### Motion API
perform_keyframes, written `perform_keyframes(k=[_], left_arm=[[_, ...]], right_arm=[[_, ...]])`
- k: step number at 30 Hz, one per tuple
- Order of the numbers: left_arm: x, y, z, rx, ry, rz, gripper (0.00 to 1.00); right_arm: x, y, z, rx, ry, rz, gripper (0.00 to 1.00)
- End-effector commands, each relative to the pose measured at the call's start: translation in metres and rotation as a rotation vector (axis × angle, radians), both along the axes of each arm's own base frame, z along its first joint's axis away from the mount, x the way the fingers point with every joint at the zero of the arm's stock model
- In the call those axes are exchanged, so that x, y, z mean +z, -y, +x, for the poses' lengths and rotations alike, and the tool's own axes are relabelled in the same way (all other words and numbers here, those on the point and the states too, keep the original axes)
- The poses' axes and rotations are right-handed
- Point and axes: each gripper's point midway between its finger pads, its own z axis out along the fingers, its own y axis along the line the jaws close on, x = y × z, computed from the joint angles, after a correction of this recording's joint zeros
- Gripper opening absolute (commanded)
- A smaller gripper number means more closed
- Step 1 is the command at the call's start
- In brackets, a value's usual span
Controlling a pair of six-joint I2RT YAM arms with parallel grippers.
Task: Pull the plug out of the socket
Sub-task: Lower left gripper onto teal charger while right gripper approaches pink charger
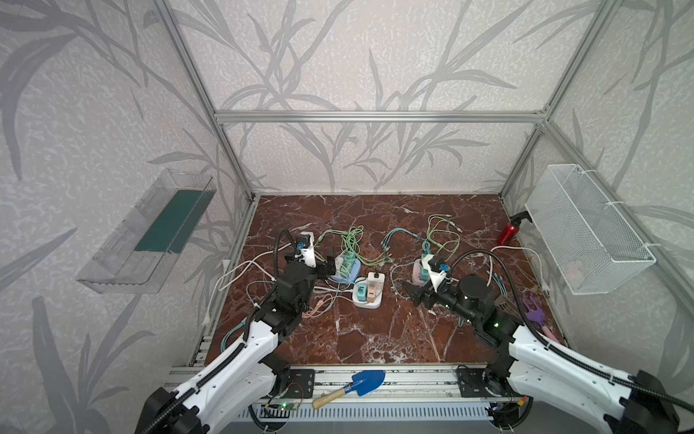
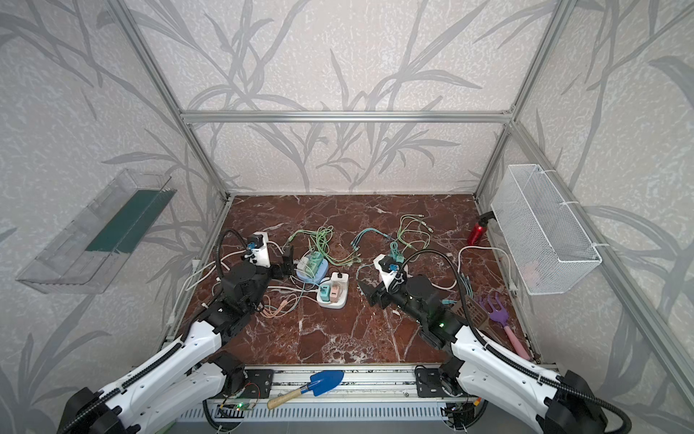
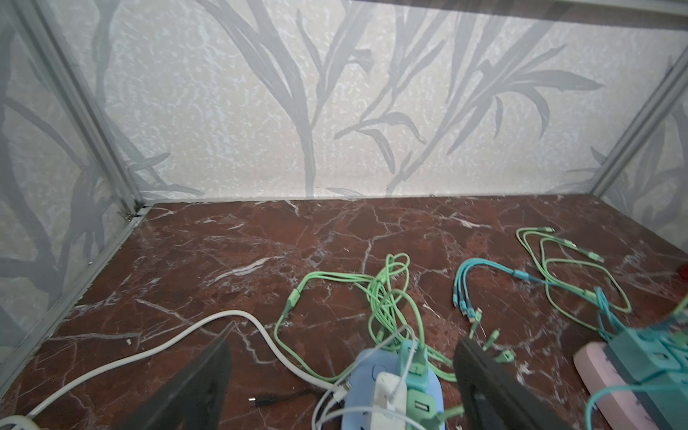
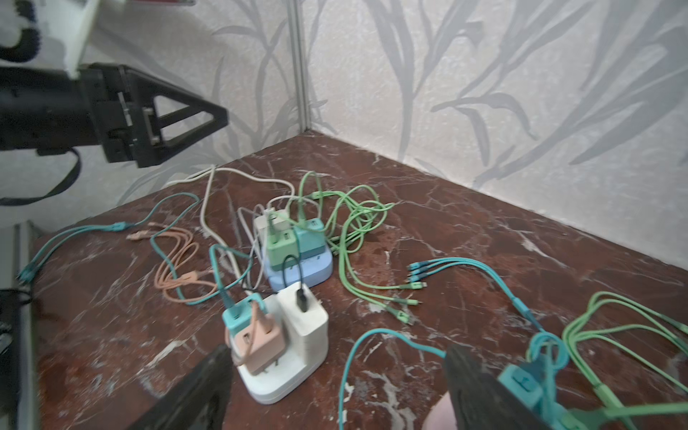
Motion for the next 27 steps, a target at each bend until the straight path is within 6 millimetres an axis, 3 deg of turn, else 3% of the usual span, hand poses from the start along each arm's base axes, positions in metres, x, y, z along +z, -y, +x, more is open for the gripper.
perform_keyframes(k=[1, 8, 13, 22, 27], left_arm=[[-0.025, 0.008, -0.014, -0.044, -0.080, 0.085, 0.92], [-0.045, 0.030, -0.030, -0.155, -0.147, 0.111, 0.88], [-0.057, 0.044, -0.039, -0.224, -0.201, 0.075, 0.83], [-0.080, 0.070, -0.058, -0.327, -0.300, 0.071, 0.71], [-0.091, 0.078, -0.066, -0.344, -0.339, 0.057, 0.68]], right_arm=[[-0.023, -0.011, -0.009, 0.004, 0.000, -0.096, 0.87], [-0.056, -0.041, -0.026, 0.109, -0.058, -0.165, 0.80], [-0.086, -0.048, -0.027, 0.126, -0.098, -0.236, 0.76], [-0.108, -0.059, -0.021, 0.120, -0.142, -0.243, 0.74], [-0.109, -0.067, -0.017, 0.110, -0.165, -0.200, 0.74]])
